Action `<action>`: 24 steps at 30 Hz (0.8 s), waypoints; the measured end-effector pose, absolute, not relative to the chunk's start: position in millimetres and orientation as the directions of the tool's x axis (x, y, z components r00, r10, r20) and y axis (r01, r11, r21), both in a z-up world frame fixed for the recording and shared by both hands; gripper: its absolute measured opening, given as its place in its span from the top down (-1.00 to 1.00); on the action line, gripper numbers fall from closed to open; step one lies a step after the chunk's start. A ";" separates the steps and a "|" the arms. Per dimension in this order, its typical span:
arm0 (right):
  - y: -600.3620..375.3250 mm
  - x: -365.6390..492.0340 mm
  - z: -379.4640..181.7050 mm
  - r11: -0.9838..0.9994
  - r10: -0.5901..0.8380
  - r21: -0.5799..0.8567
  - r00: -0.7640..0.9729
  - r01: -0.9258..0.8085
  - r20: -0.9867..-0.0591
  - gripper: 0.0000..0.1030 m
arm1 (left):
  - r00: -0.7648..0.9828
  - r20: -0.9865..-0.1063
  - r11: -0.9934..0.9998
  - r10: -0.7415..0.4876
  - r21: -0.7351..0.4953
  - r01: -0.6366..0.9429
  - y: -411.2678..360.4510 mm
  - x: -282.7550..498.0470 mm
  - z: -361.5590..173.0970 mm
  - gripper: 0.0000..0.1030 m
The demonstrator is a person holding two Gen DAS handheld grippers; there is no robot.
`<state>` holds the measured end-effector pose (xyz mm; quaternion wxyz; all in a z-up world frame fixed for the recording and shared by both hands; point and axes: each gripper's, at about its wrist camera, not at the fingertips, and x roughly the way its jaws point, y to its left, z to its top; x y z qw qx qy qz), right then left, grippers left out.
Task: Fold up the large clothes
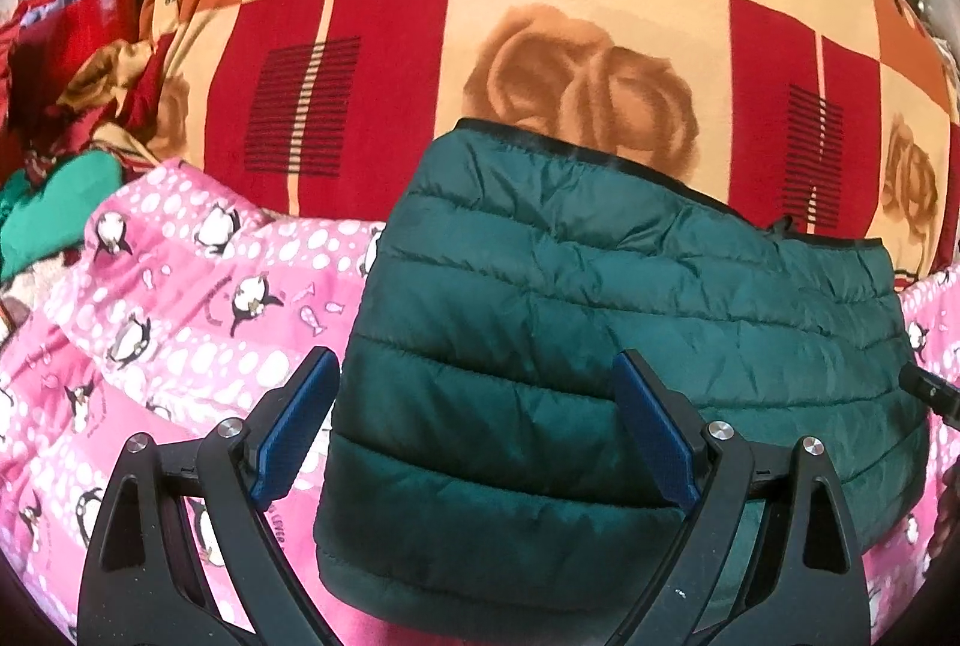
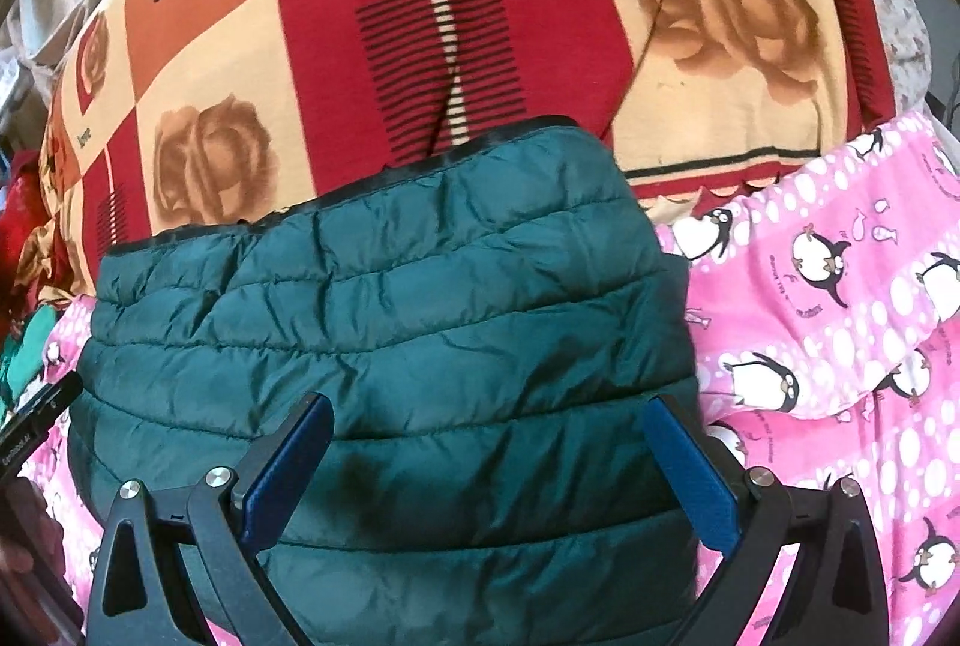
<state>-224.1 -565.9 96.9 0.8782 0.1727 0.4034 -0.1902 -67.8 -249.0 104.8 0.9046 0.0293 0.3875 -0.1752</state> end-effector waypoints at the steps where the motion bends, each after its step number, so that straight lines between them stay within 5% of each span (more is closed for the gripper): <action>1: -568.2 -224.9 96.7 0.867 -0.200 0.146 0.600 0.477 -0.775 -0.99 | 0.632 -0.714 0.937 -0.299 -0.093 0.338 -247.7 -66.3 103.4 -0.79; 9: -598.1 -226.7 83.5 0.841 -0.201 0.156 0.567 0.519 -0.799 -0.99 | 0.554 -0.745 0.919 -0.372 -0.211 0.334 -239.1 -44.0 86.2 -0.79; 24: -645.7 -205.4 49.9 0.846 0.055 0.335 0.556 0.415 -0.829 -1.00 | 0.298 -0.725 0.783 -0.620 -0.550 0.292 -216.1 5.9 44.7 -0.99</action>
